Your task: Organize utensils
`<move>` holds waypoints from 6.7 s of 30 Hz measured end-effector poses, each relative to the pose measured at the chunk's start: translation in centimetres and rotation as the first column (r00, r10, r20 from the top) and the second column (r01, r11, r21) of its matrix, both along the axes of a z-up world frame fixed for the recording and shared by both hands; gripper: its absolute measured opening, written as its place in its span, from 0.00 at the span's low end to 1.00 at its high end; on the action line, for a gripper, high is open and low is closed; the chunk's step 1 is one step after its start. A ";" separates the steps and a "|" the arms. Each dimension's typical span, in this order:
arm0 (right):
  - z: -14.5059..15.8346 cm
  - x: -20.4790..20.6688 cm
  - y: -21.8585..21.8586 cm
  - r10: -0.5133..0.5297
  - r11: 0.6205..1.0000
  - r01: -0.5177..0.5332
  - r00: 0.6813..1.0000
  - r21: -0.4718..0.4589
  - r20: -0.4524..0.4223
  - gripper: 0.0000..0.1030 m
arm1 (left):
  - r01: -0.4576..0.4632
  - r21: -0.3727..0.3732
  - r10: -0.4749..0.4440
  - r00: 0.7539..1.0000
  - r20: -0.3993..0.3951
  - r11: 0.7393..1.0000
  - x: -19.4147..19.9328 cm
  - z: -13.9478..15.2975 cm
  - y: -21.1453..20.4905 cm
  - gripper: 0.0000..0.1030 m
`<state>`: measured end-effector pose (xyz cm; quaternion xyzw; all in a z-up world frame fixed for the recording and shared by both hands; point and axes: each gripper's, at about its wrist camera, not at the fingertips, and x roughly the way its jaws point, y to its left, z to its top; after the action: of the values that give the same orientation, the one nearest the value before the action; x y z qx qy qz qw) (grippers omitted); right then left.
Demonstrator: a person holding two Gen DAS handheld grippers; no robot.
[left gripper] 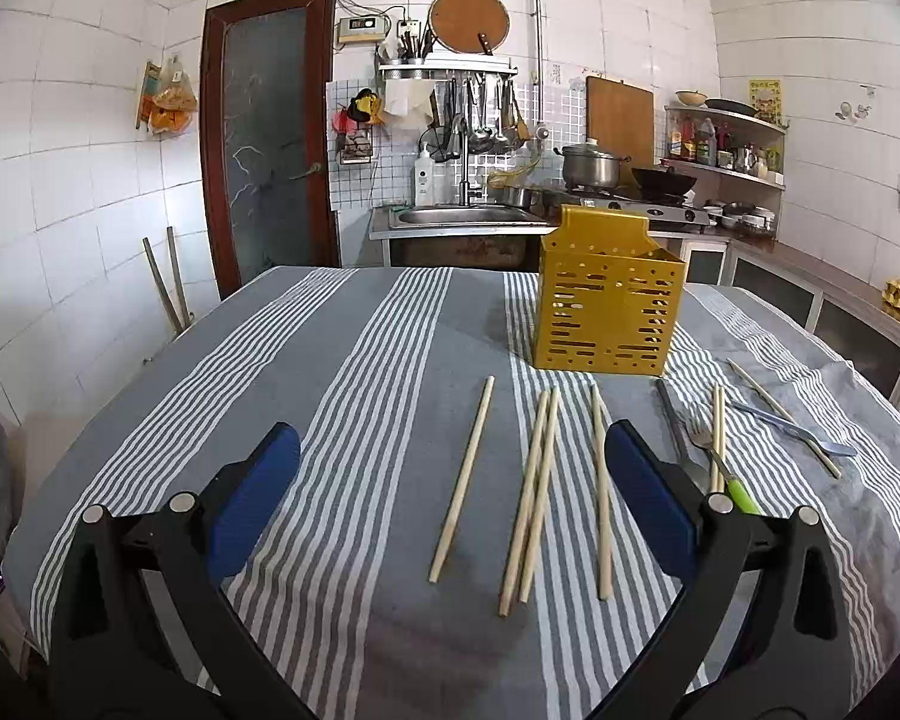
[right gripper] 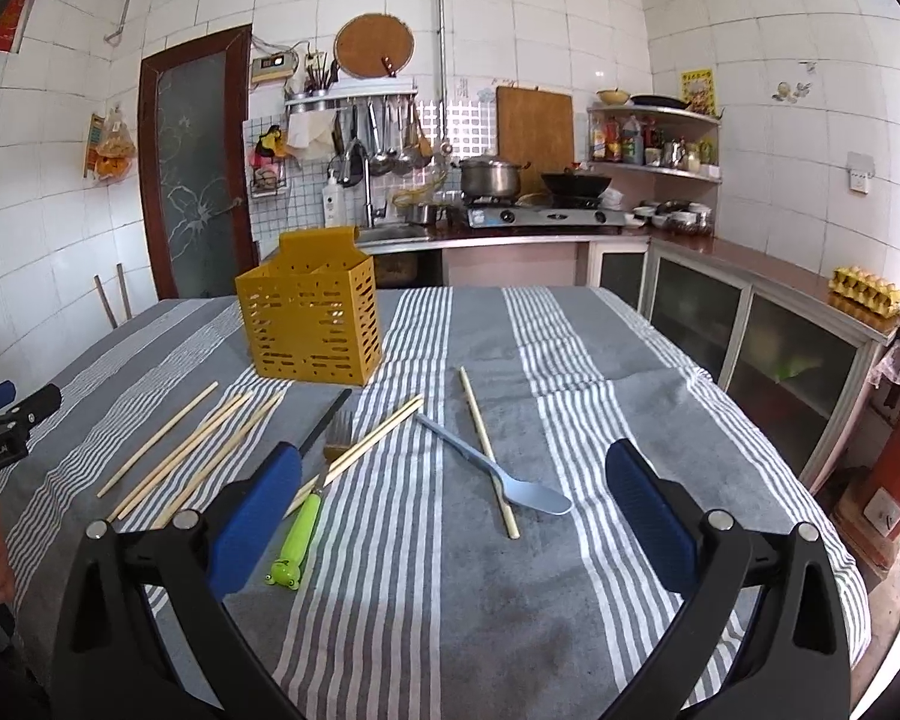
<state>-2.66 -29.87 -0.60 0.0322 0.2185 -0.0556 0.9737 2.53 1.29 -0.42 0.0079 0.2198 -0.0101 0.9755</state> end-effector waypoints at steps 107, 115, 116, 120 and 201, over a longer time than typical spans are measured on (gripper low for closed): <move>14.2 16.3 -0.8 0.288 0.958 -0.288 0.956 -0.013 0.056 0.07 | 0.257 -0.114 -0.250 0.966 0.066 0.960 16.9 14.8 -3.0 0.04; 15.9 19.1 0.6 0.278 0.960 -0.279 0.955 -0.008 0.101 0.07 | 0.285 -0.084 -0.278 0.957 0.085 0.955 18.9 16.3 -5.4 0.04; 16.1 19.5 0.9 0.273 0.962 -0.273 0.956 -0.013 0.108 0.07 | 0.285 -0.083 -0.278 0.956 0.089 0.955 19.2 16.5 -5.6 0.04; 17.1 21.3 1.9 0.254 0.967 -0.254 0.958 -0.019 0.132 0.07 | 0.277 -0.066 -0.269 0.957 0.108 0.959 20.5 17.3 -6.7 0.04; -4.4 3.8 -0.8 0.018 0.993 0.006 0.980 0.118 -0.197 0.61 | 0.112 -0.053 -0.119 0.983 -0.140 0.992 2.2 -3.5 0.5 0.52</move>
<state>1.12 -30.68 -5.02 0.0834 0.3171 -0.0425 0.9438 4.69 1.79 -3.91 -0.0018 0.2878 -0.0721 0.9550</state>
